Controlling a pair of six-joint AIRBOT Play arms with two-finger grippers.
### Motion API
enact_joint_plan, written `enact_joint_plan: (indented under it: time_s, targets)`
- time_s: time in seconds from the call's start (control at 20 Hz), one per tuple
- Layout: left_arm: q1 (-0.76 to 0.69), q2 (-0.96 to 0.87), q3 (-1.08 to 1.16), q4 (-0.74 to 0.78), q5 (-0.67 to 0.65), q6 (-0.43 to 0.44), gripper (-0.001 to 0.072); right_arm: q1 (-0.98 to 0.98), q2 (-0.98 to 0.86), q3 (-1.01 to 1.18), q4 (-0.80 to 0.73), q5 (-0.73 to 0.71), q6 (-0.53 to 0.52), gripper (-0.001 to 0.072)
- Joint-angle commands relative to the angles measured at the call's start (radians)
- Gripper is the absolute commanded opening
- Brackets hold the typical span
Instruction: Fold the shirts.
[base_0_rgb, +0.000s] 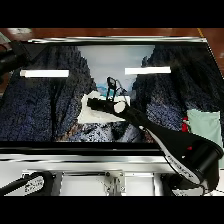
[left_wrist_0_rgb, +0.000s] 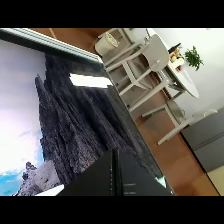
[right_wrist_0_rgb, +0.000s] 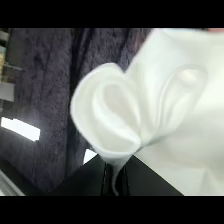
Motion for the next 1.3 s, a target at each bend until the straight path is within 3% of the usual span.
enact_joint_plan:
  time_s: [0.0, 0.05, 0.15, 0.3, 0.5, 0.55, 0.6, 0.65, 1.05, 1.25]
  targets:
    - [0.013, 0.022, 0.0, 0.002, -0.051, 0.001, 0.0032, 0.04, -0.058, 0.033, 0.07, -0.05, -0.014, 0.049]
    - [0.01, 0.019, 0.0, 0.003, -0.05, 0.004, 0.0032, 0.022, -0.048, 0.049, 0.07, -0.015, -0.034, 0.0595]
    - [0.009, 0.015, 0.0, 0.003, -0.05, 0.004, 0.0032, -0.045, -0.002, 0.056, 0.056, 0.088, -0.085, 0.0595]
    - [0.009, 0.015, 0.0, 0.003, -0.054, 0.004, 0.0033, -0.224, 0.099, 0.056, -0.13, 0.336, -0.064, 0.0595]
    - [0.009, 0.015, 0.0, 0.003, -0.061, 0.004, 0.0033, -0.526, 0.164, 0.056, -0.544, 0.69, 0.29, 0.0596]
    - [0.009, 0.015, 0.0, 0.003, -0.06, 0.004, 0.0033, -0.579, 0.153, 0.053, -0.59, 0.758, 0.322, 0.0598]
    - [0.009, 0.015, 0.0, 0.003, -0.061, 0.004, 0.0033, -0.613, 0.133, 0.047, -0.595, 0.804, 0.328, 0.0663]
    - [0.009, 0.015, 0.0, 0.003, -0.061, 0.004, 0.0033, -0.628, 0.107, 0.047, -0.595, 0.837, 0.328, 0.0668]
    - [0.006, 0.011, 0.0, 0.029, -0.058, 0.004, 0.0033, -0.618, -0.091, 0.047, -0.494, 0.787, 0.285, 0.0668]
    - [-0.019, 0.011, 0.0, 0.029, -0.055, 0.004, 0.0033, -0.616, -0.14, 0.047, -0.324, 0.79, 0.178, 0.0666]
